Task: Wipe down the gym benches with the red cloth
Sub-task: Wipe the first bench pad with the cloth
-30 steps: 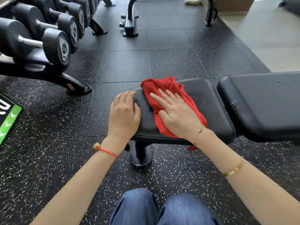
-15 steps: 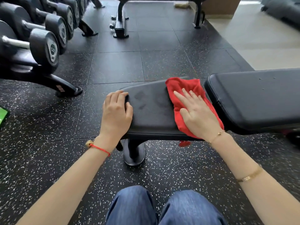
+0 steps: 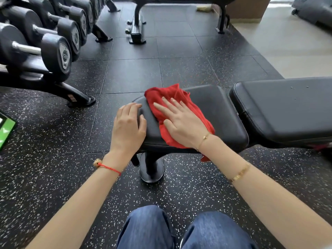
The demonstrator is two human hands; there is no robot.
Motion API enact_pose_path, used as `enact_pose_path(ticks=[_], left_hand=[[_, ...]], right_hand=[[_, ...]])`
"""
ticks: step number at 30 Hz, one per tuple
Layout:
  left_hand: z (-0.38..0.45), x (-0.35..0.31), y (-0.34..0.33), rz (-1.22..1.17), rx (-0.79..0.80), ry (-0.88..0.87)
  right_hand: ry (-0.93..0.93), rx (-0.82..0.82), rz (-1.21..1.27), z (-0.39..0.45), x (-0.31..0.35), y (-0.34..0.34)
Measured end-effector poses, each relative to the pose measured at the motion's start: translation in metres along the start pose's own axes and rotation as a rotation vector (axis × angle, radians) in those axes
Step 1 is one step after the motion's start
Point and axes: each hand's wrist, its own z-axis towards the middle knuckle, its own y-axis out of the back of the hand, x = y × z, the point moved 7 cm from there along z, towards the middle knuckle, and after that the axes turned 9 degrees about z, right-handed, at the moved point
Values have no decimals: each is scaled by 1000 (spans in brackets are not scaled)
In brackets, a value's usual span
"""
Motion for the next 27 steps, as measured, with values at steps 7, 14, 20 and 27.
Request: enact_pose_path(ticks=[7, 14, 20, 27], left_hand=[[-19, 17, 11, 16, 44, -49], [-27, 30, 26, -13, 14, 19], [-20, 22, 27, -34, -3, 3], [-1, -7, 8, -12, 35, -81]], right_hand=[[-172, -28, 21, 20, -25, 10], [38, 39, -12, 29, 49, -25], [-33, -26, -9, -24, 2, 0], [-265, -59, -15, 19, -30, 10]])
